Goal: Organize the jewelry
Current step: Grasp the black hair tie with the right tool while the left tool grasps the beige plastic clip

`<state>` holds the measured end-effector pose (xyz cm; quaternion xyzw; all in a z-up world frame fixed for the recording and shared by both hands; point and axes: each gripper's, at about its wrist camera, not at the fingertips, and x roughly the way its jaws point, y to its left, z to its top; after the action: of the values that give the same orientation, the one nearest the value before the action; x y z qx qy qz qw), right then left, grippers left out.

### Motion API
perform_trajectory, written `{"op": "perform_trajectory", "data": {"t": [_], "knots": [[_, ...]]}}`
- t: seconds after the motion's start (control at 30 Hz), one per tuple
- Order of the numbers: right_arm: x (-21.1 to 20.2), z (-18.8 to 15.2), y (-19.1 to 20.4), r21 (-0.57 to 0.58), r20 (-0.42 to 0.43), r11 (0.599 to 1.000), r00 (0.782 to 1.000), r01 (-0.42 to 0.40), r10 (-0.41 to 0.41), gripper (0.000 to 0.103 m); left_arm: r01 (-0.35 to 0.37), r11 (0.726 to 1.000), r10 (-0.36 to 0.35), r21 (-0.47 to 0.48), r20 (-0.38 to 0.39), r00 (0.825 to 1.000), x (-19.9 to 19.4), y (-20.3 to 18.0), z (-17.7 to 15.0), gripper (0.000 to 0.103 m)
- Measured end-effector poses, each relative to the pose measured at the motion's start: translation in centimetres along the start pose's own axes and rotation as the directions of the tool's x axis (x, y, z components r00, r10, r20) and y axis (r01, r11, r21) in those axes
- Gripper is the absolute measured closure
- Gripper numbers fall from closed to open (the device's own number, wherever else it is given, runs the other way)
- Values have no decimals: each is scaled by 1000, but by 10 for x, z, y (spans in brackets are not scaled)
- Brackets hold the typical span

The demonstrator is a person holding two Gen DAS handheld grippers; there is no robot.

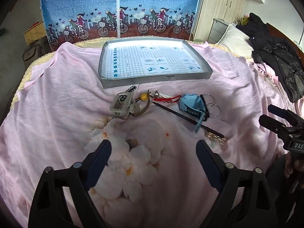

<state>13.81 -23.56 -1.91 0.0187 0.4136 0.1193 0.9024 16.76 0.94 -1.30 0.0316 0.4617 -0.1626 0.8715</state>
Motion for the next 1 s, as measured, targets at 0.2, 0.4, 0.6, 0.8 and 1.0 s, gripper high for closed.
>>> {"op": "perform_trajectory", "data": {"t": [0.2, 0.4, 0.6, 0.8, 1.0], "knots": [[46, 21, 6, 24, -77, 990, 987, -138, 140, 28, 16, 999, -15, 36, -45, 999, 30, 20, 23, 38], [83, 40, 33, -13, -116, 986, 980, -165, 162, 46, -2, 999, 5, 43, -58, 998, 59, 44, 38, 46], [104, 43, 38, -5, -110, 993, 987, -119, 118, 62, 53, 998, -54, -20, -51, 997, 78, 67, 46, 62], [120, 40, 28, 28, -131, 994, 986, -104, 107, 77, 33, 998, -30, 59, -50, 998, 93, 49, 52, 84], [117, 39, 22, 57, -109, 990, 985, -129, 135, 94, 24, 1000, -23, 9, -37, 999, 98, 53, 57, 99]]}}
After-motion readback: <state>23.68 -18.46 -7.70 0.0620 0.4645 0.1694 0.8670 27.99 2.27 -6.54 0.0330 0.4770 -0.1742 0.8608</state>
